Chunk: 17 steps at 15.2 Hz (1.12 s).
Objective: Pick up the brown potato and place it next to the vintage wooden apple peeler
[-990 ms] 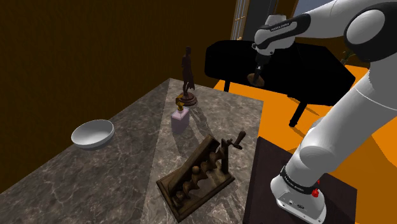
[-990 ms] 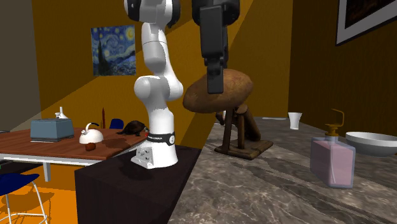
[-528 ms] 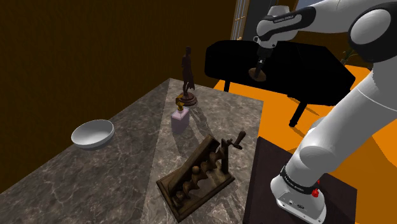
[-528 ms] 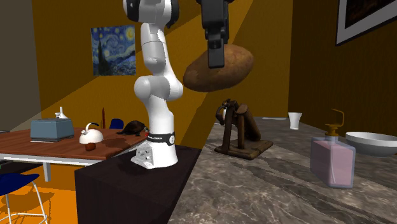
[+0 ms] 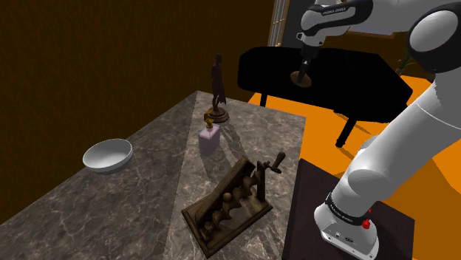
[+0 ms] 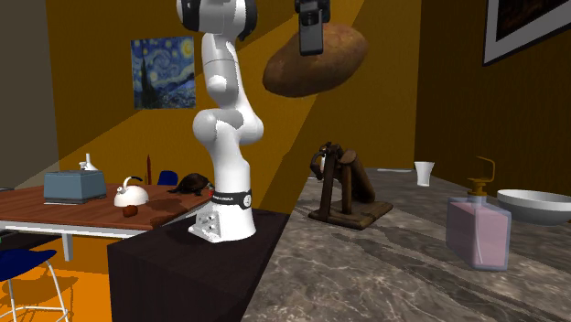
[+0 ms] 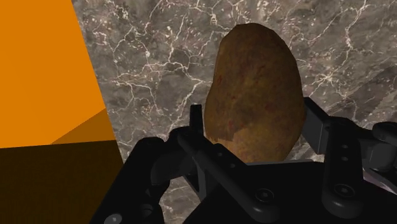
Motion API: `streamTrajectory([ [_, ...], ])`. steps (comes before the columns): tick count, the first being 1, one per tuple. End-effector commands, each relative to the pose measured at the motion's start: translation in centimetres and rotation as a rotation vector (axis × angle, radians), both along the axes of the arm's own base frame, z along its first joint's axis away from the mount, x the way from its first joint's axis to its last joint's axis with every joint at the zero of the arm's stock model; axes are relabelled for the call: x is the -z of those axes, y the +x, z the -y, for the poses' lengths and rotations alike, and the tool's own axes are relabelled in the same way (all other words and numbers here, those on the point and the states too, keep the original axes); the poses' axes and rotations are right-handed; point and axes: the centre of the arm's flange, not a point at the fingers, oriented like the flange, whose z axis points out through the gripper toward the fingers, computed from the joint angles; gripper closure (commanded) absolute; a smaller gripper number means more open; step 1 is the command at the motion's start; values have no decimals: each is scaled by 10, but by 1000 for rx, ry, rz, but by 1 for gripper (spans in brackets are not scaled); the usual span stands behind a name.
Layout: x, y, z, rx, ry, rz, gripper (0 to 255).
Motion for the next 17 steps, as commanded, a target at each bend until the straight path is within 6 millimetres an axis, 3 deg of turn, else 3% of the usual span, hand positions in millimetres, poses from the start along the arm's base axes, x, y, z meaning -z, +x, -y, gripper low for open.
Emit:
streamTrajectory([
  [1, -3, 0, -13, 0, 0, 0, 255],
  [17, -3, -6, -224, 0, 0, 0, 255],
])
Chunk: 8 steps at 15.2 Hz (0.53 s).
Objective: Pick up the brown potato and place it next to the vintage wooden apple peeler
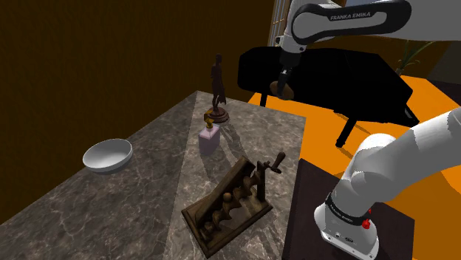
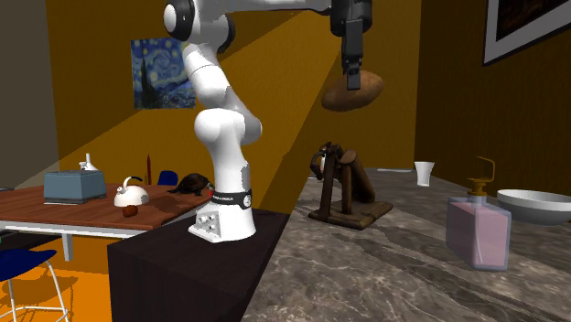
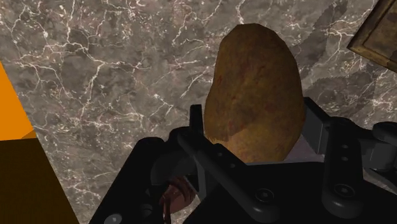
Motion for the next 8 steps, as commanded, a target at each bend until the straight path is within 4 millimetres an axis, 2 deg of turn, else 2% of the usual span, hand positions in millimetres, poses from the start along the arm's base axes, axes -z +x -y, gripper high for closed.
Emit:
streamTrajectory([
  [1, 2, 2, -26, 2, 0, 0, 255],
  [8, 2, 0, -118, 2, 0, 0, 255],
])
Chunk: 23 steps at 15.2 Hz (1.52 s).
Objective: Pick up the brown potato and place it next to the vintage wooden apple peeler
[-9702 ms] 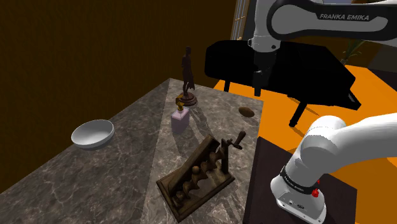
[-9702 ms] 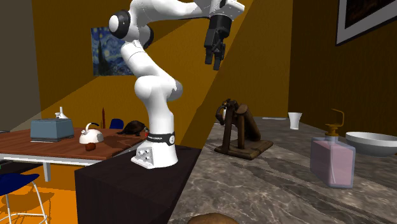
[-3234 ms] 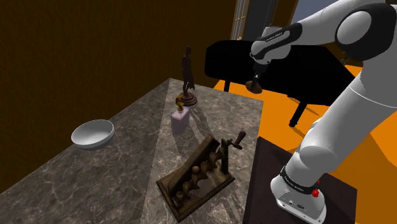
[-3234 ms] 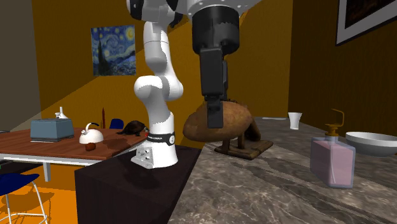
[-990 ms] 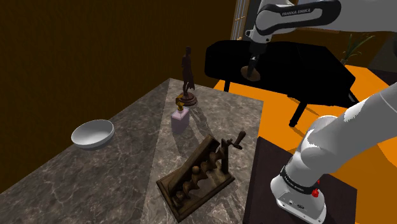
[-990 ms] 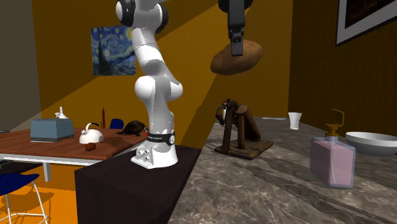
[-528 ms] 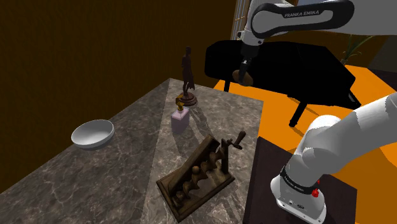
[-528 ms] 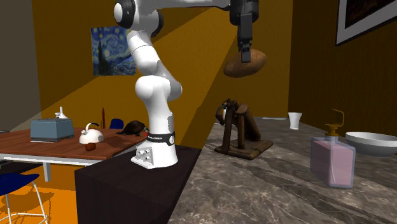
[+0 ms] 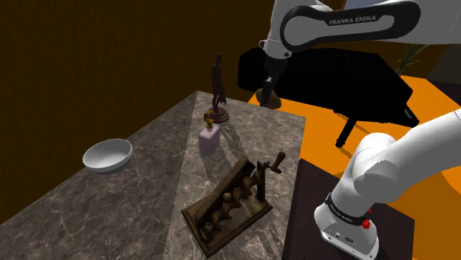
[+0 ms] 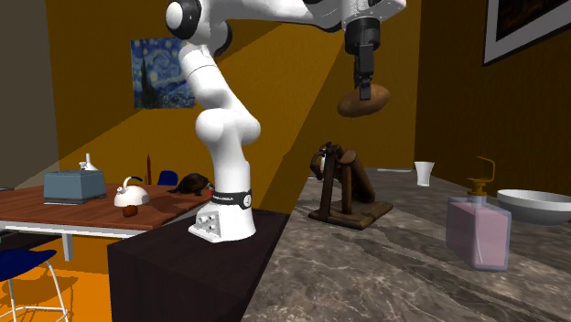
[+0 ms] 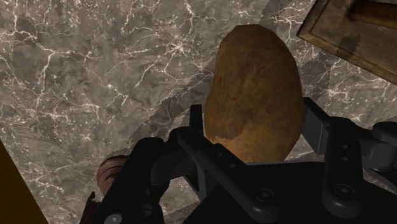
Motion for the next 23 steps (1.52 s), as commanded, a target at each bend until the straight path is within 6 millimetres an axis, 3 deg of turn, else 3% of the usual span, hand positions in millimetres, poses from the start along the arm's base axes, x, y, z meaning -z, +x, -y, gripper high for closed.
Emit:
streamTrajectory([
  [1, -1, -1, -27, 2, 0, 0, 255],
  [23, -1, -9, -317, 2, 0, 0, 255],
])
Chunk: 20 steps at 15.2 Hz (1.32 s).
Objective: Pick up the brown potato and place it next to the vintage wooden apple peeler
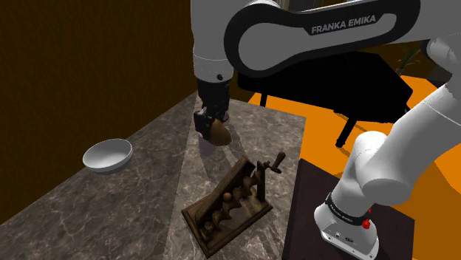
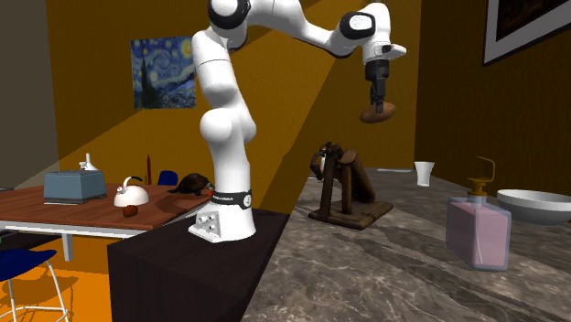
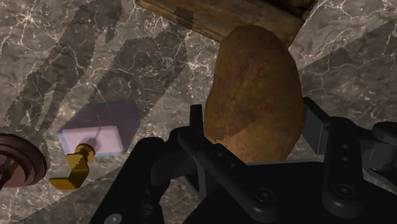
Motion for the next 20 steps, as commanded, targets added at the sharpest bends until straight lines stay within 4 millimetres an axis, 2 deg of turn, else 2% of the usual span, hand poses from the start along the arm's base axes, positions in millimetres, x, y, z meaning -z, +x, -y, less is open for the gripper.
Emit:
streamTrajectory([
  [1, 2, 2, -26, 1, 1, 0, 255],
  [16, 2, -3, -226, 1, 1, 0, 255],
  [20, 23, -3, -226, 1, 1, 0, 255],
])
